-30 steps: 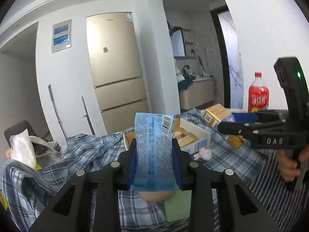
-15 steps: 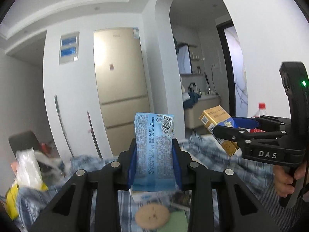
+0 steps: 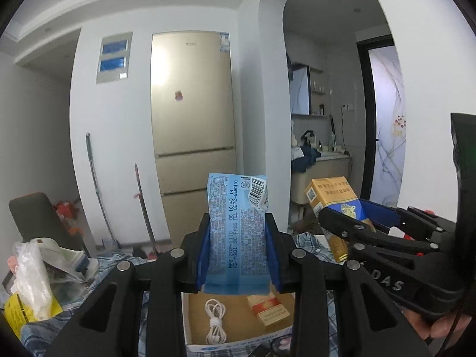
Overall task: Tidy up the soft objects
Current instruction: 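Carry the blue item and blue-and-gold pack over the white box, then lower the blue item with the left tool while the right lowers the blue-and-gold pack into the box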
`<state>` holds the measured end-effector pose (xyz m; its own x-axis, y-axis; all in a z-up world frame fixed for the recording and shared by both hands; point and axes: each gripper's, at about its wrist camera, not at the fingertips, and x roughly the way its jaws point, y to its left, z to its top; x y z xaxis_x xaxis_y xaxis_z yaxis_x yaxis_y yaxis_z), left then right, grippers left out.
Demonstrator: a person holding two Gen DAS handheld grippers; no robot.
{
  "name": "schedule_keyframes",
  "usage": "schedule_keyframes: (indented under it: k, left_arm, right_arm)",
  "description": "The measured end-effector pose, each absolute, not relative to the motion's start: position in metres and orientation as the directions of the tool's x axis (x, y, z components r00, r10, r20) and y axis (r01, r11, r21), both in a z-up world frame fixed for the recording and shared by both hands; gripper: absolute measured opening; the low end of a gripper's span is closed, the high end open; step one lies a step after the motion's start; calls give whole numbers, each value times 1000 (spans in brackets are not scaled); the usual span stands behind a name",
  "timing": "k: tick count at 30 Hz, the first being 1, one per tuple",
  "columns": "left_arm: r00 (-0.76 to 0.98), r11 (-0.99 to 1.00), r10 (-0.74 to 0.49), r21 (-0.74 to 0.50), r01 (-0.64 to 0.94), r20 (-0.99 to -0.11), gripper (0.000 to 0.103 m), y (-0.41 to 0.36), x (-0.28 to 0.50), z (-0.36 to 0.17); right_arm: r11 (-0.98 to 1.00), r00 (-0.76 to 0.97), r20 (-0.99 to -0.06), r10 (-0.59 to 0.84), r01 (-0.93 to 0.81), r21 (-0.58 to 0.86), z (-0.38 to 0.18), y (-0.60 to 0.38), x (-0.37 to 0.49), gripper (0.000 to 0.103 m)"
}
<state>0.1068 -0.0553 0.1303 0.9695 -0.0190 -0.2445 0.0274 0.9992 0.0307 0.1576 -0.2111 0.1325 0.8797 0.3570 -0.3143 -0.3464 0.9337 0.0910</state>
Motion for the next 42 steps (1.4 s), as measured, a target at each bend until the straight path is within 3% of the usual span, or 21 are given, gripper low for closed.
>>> schedule_keyframes:
  k: [8, 24, 35, 42]
  left_arm:
    - [946, 998, -15, -59, -5, -325, 34, -41, 158, 123]
    - [788, 997, -19, -70, -30, -615, 34, -31, 228, 7]
    - [780, 991, -11, -108, -73, -625, 34, 11, 229, 9]
    - [770, 985, -27, -147, -87, -637, 34, 24, 231, 6]
  right_arm:
    - [951, 880, -360, 310, -290, 110, 126, -208, 197, 54]
    - [964, 734, -627, 263, -230, 134, 28, -214, 262, 54]
    - [890, 523, -727, 446, -346, 297, -26, -157, 263, 54]
    - [908, 534, -750, 389, -360, 214, -18, -128, 260, 55]
